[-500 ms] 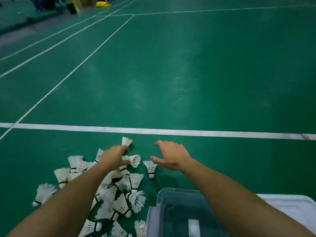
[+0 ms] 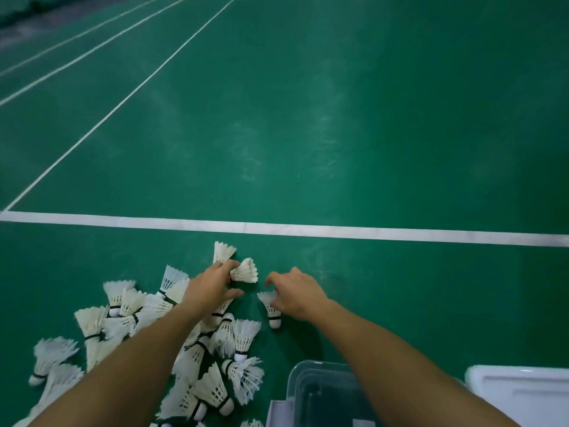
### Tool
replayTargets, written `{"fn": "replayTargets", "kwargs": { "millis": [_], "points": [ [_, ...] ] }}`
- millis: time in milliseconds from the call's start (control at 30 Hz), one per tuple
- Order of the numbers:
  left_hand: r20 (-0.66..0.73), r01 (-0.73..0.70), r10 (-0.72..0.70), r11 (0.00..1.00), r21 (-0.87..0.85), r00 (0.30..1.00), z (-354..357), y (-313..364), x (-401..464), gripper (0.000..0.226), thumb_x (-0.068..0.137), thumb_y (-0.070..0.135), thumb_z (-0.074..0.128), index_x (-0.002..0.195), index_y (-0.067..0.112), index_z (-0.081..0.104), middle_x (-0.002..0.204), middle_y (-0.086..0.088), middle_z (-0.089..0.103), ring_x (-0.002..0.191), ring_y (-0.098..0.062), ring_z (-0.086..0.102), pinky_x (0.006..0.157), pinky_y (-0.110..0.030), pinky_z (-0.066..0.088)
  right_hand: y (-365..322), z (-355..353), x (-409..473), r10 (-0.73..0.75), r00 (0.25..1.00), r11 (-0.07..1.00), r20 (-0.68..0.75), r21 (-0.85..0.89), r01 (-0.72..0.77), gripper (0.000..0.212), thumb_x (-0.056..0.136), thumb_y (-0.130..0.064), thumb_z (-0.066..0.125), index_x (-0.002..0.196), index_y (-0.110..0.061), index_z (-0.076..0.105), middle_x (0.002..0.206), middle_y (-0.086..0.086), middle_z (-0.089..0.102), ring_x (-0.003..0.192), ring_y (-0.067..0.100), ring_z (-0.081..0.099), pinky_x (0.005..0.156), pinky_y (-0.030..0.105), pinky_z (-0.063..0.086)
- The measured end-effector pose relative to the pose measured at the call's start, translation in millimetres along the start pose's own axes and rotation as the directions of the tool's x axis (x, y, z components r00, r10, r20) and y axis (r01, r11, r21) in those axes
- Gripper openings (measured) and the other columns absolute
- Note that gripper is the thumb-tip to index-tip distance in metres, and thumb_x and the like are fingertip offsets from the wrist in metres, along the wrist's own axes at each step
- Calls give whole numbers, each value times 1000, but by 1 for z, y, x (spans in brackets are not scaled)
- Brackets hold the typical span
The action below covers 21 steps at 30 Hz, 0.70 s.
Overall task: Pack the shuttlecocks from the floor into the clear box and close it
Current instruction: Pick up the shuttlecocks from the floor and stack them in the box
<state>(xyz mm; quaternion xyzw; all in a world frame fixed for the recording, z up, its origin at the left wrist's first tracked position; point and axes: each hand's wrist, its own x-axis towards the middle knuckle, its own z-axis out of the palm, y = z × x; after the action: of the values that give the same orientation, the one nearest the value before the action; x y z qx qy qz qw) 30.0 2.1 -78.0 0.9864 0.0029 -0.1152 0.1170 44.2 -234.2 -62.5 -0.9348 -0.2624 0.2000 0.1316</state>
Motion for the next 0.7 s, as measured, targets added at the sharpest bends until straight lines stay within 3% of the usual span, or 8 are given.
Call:
{"fn": "replayTargets", "kwargs": {
  "millis": [100,267,367,433,533,700],
  "points": [
    [-55,55,-56,998,-25,997,11,0,6,62,86,55,77,139,33,54,117,7,68,97,-17,66,82,-41,60,4,1,6,-9,1000,999,4,51,9,48,98,-36,65,142,-27,49,122,10,69,122,31,56,95,47,52],
    [-55,142,-147,986,-92,988,16,2,12,37,85,53,80,113,33,67,83,13,68,73,-11,66,67,-37,61,14,-7,-1,5,1000,987,-7,162,-4,47,97,-33,70,140,-32,50,120,0,71,112,27,65,91,44,54],
    [-103,122,-145,971,-204,984,5,14,10,37,83,49,82,110,26,73,77,13,68,63,-7,65,58,-33,60,23,-28,-15,7,997,984,-74,180,7,45,97,-33,71,138,-30,53,121,-2,72,110,24,66,81,37,48],
    [-173,65,-115,960,-272,978,-11,29,7,37,83,44,82,110,19,75,77,13,66,61,-4,63,51,-23,52,28,-53,-33,13,991,980,-136,196,14,43,96,-32,71,135,-30,55,117,-6,74,109,23,66,80,36,47],
    [-292,-33,-51,961,-275,955,-44,53,-5,45,82,44,83,116,17,74,85,7,61,68,-4,55,59,-19,41,34,-93,-72,51,969,968,-243,250,12,39,93,-31,72,129,-33,57,97,-19,68,98,17,65,83,41,54],
    [-380,-163,31,933,-321,925,-90,88,-59,48,76,51,87,113,22,75,103,3,62,83,-9,58,77,-29,48,31,-130,-169,83,904,925,-419,370,86,39,88,-33,79,121,-38,59,86,-19,70,79,6,68,77,47,59]
  ]
}}
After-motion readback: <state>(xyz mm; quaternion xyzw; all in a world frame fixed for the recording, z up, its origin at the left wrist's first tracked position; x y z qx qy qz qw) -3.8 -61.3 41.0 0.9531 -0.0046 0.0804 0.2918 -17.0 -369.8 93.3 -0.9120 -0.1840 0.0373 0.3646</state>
